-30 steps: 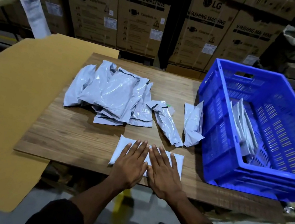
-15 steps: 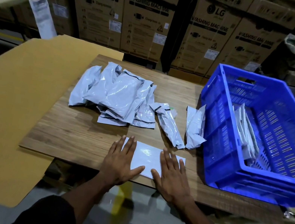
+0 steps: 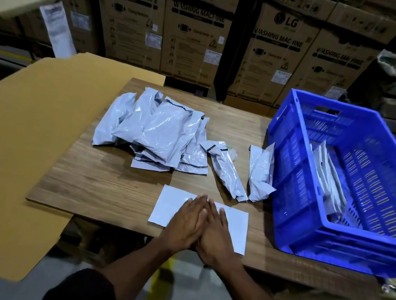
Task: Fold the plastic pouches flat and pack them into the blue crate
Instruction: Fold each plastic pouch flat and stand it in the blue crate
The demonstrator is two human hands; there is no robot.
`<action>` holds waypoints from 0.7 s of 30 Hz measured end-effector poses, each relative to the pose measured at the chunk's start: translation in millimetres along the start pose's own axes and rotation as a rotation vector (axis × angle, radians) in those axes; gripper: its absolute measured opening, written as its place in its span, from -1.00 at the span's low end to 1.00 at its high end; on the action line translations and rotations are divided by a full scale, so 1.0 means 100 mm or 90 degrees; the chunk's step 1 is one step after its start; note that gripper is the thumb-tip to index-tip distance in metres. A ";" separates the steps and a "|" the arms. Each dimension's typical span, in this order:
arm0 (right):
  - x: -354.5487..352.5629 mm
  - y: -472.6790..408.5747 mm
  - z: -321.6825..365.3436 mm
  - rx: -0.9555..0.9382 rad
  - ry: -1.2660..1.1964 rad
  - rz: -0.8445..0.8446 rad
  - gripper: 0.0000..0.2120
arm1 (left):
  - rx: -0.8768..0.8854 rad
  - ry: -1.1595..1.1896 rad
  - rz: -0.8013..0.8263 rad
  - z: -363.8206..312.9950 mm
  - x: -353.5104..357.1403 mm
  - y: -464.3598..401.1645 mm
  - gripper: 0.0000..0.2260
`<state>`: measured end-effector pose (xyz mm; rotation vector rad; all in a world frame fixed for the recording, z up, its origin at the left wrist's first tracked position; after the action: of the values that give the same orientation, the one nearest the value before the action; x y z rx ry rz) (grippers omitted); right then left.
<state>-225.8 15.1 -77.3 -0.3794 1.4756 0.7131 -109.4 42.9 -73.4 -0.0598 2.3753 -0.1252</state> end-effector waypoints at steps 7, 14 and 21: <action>0.11 0.02 -0.05 0.037 0.019 -0.062 -0.33 | 0.044 -0.229 -0.025 0.29 0.11 0.06 -0.46; 0.10 0.16 -0.29 0.119 -0.013 -0.092 -0.35 | 0.037 -0.343 -0.078 0.51 0.00 0.16 -0.54; 0.09 0.32 -0.55 0.151 -0.007 -0.050 -0.20 | -0.042 -0.364 -0.025 0.80 -0.25 0.23 -0.39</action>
<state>-288.9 6.0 -84.4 -0.2489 1.5066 0.4707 -36.4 61.9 -116.5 -0.1522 1.8072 -0.0392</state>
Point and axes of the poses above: each hand's wrist, its own y-axis away from the middle knuckle, its own x-axis out of the palm, z = x × y, the point moved 2 cm from there along -y, towards the middle knuckle, and after that the axes turned 1 degree about x, right-handed, at the moved point
